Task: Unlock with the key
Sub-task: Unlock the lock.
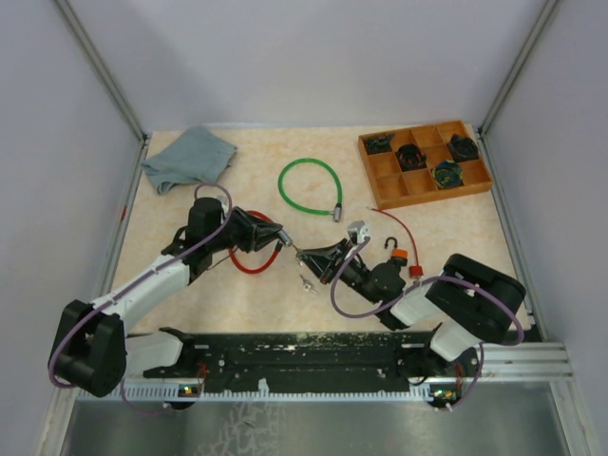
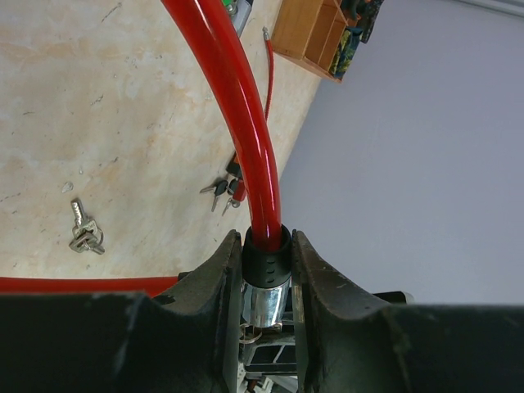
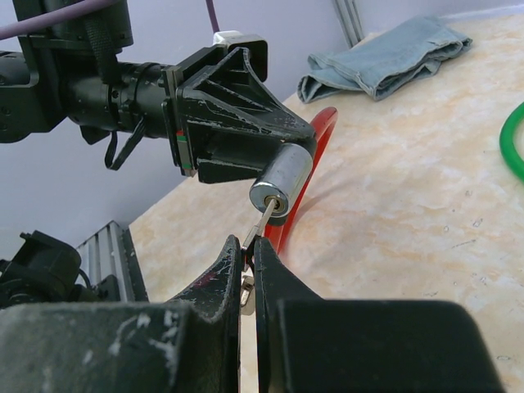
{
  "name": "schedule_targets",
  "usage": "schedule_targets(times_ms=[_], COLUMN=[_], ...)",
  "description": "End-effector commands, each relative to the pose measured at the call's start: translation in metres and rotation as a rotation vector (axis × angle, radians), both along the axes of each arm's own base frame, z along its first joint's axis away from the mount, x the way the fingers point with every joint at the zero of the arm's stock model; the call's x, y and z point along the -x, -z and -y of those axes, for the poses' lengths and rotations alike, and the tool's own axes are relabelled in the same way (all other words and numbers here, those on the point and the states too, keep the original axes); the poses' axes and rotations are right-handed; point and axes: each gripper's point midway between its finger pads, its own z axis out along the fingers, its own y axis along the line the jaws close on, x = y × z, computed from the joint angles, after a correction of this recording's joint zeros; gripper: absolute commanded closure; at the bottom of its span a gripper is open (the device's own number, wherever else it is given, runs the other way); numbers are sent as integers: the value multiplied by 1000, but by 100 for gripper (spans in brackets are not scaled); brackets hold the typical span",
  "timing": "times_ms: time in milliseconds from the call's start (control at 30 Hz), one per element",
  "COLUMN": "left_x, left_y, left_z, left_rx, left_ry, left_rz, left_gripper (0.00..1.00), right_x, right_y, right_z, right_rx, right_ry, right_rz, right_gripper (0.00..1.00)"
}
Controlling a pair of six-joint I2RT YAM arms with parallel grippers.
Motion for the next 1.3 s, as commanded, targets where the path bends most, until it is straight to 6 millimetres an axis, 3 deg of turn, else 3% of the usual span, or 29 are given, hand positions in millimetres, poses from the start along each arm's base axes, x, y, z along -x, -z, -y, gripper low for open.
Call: schedule_targets(times_ms=[0,467,833,1267], left_x=[0,3,13,36], left_y=[-14,-16,-15,-37], left_z=[5,12,18,38], left_rx=[41,65,73,145], left_ry=[7,23,45,90], left_rz=[42,39,53,104], left_gripper=[100,100,100,100], right_x=[8,4,-1,-1], right_y=[-59,-51,-61,-66], right_z=[5,2,10,-1], right_rx=[-194,-180,-230,-236], right_ry=[-17,-10,34,-13], right_rz=[125,105,80,88], right_gripper=[100,100,100,100])
